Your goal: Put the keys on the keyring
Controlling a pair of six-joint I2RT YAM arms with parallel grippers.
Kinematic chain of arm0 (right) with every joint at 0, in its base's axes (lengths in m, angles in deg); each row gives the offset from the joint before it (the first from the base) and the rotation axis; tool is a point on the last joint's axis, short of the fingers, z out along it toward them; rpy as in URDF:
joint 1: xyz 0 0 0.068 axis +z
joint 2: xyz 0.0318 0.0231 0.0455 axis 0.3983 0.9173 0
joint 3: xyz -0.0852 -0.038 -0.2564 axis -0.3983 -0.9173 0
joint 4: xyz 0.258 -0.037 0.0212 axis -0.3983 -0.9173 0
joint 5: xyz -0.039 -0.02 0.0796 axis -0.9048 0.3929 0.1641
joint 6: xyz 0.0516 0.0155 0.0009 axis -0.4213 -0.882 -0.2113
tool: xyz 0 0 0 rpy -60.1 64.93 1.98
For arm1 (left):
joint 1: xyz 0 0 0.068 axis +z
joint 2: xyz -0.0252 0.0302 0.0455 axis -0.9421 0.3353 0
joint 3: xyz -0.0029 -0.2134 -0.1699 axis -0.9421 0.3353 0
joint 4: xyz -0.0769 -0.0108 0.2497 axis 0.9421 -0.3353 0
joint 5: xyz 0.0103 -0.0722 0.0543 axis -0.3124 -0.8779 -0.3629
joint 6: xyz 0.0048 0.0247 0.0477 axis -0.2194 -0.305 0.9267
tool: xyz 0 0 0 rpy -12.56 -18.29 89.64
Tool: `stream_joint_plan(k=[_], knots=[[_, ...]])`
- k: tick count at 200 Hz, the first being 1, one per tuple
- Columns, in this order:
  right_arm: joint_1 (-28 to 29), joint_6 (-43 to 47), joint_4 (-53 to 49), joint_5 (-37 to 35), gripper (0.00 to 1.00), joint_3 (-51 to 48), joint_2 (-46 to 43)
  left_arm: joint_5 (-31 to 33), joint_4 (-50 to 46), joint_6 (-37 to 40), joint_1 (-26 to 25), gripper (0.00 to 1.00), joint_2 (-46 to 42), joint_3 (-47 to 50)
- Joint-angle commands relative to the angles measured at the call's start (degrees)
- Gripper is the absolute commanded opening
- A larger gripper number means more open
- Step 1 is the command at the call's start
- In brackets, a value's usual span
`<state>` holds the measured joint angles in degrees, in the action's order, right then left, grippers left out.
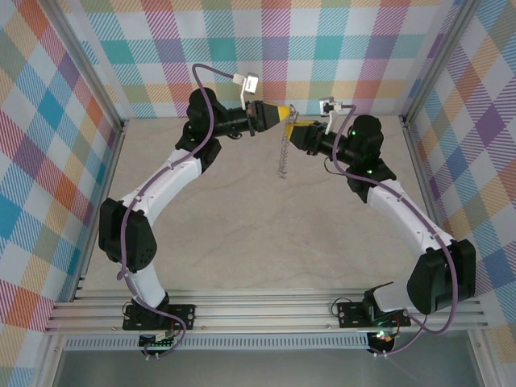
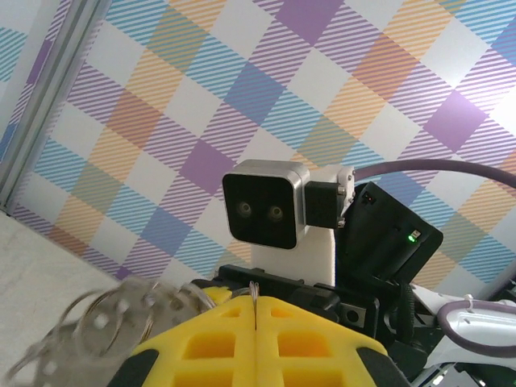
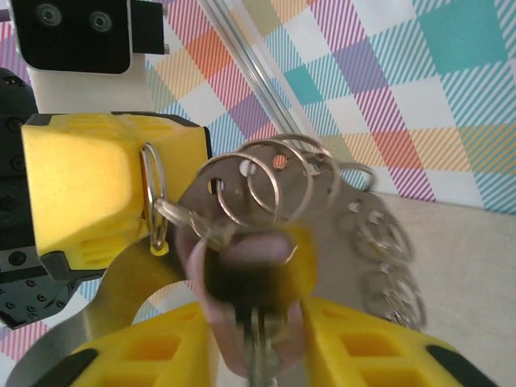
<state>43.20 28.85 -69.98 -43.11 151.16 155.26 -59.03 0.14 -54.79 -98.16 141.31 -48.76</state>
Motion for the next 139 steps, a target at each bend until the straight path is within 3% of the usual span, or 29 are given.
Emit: stream_joint_plan(k=[1,30,61,139], knots=[[0.72,1.46,-0.07,0.92,0.22,0.25,-1.19,0.80,2.82,-0.44,-0.73,0.00,-2.39,0.16],[1.19,1.72,-0.40,1.51,0.08,-0.11,-1.54,1.37,2.64,-0.21,-0.73,0.00,-2.55,0.29],[1.64,1.94,-0.55,1.67,0.00,-0.62,-2.15,2.01,2.81,-0.15,-0.73,0.00,-2.76,0.49],[3.97,2.86,-1.79,3.31,0.00,-1.16,-1.94,3.44,3.16,-0.35,-0.68,0.00,-2.71,0.77]])
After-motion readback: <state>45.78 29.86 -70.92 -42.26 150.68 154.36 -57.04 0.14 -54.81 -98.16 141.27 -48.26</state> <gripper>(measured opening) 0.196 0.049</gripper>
